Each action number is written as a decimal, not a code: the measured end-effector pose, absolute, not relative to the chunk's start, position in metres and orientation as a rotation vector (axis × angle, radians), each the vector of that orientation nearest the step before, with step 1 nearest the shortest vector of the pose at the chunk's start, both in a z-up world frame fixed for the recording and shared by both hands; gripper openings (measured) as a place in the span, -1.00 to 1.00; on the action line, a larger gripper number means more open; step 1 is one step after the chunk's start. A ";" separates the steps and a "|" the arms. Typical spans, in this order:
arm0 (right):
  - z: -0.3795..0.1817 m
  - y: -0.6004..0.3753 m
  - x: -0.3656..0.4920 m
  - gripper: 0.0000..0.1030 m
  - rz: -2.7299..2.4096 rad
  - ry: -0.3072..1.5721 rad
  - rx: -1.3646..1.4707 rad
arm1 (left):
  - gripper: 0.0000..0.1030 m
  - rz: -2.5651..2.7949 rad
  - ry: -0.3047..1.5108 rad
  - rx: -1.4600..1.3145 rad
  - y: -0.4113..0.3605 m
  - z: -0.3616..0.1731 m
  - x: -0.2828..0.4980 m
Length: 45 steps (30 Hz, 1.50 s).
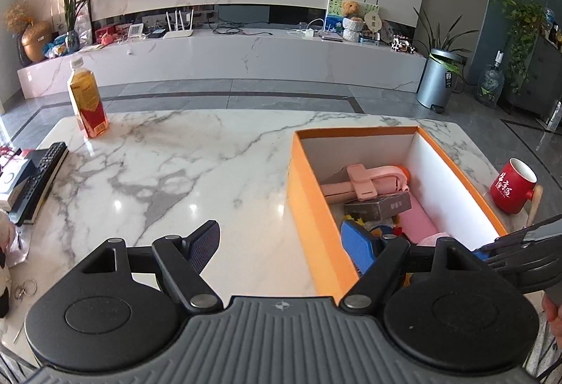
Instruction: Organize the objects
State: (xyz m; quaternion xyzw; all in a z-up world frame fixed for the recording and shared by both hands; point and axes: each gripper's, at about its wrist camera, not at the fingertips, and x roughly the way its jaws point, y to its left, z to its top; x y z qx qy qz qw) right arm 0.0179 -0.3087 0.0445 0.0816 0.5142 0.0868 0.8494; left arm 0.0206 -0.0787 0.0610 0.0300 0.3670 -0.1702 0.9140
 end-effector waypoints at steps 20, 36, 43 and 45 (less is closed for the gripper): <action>-0.007 -0.311 0.053 -1.00 0.119 1.246 0.311 | 0.75 -0.336 0.807 0.020 -0.048 0.037 0.029; 0.075 -0.276 -0.033 0.88 -0.058 0.826 0.235 | 0.75 -0.339 0.771 0.097 -0.055 0.060 -0.004; 0.082 -0.255 -0.067 0.90 -0.116 0.717 0.136 | 0.75 -0.328 0.705 0.102 -0.049 0.068 -0.030; 0.083 -0.251 -0.077 0.91 -0.128 0.688 0.109 | 0.75 -0.325 0.685 0.101 -0.047 0.066 -0.036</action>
